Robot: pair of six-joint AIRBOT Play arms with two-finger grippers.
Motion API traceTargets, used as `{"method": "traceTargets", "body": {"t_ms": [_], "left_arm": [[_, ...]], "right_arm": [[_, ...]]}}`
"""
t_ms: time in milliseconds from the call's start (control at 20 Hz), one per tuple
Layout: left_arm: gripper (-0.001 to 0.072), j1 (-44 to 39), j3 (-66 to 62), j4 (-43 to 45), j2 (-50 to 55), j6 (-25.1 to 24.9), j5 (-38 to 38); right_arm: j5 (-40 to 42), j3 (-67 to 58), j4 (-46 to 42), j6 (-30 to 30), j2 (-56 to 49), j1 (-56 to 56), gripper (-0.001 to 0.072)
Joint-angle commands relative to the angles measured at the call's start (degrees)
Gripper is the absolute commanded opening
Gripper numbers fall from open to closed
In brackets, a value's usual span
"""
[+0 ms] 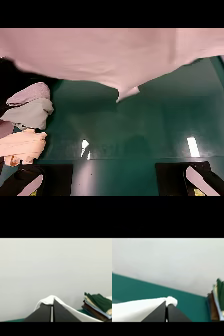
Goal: Fold the shirts.
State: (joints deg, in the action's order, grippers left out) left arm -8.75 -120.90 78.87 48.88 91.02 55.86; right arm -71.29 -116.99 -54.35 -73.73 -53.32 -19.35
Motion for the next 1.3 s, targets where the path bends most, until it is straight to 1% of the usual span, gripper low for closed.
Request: {"method": "traceTargets", "body": {"t_ms": [0,150,250,300,400,550,650,750,850,1000,1100,1150,1250], "left_arm": [[0.0020,0.0,-4.2,1.1,-0.3,-0.5,-1.8],[0.0020,0.0,0.3,2.4,0.2,-1.0,-2.2],[0.0020,0.0,6.2,3.1,1.1,-0.8,-0.5],[0.0020,0.0,9.4,3.5,2.4,0.3,1.2],[0.0021,0.0,14.9,3.4,7.6,1.1,4.6],[0.0021,0.0,21.9,2.1,17.9,2.9,8.7],[0.0022,0.0,25.2,1.9,25.3,4.2,9.3],[0.0022,0.3,26.3,1.9,32.1,5.9,9.1],[0.0022,0.9,26.3,1.5,37.6,6.2,6.4],[0.0022,2.2,26.3,-0.3,42.8,6.0,1.8],[0.0022,3.0,26.3,-1.2,44.6,6.0,-0.3],[0.0022,3.6,26.3,-1.8,45.0,5.8,-1.0],[0.0022,4.8,26.3,-4.4,45.0,2.6,-0.8]], "right_arm": [[0.7,-5.4,-6.3,-5.4,4.4,0.0,0.0011],[0.4,-5.4,-6.9,-7.0,3.6,0.0,0.0011],[-1.7,-5.4,-6.7,-8.8,0.5,0.1,0.0011],[-3.6,-5.4,-6.6,-9.4,-2.1,0.6,0.0010],[-6.9,-3.5,-6.7,-10.0,-8.0,3.5,0.0011],[-10.9,6.6,-6.9,-10.0,-16.5,7.8,0.0010],[-12.9,13.1,-6.9,-9.9,-22.9,9.1,0.0011],[-11.2,18.4,-7.2,-9.7,-28.4,8.5,0.0010],[-8.8,20.8,-6.8,-9.4,-33.2,7.1,0.0011],[-5.2,20.9,-4.3,-7.1,-38.8,5.2,0.0011],[-2.0,20.9,-2.1,-6.7,-40.5,4.1,0.0011],[-0.3,20.9,-2.3,-6.7,-40.6,3.6,0.0011],[1.2,20.9,-2.4,-5.6,-40.0,3.0,0.0011]]}}
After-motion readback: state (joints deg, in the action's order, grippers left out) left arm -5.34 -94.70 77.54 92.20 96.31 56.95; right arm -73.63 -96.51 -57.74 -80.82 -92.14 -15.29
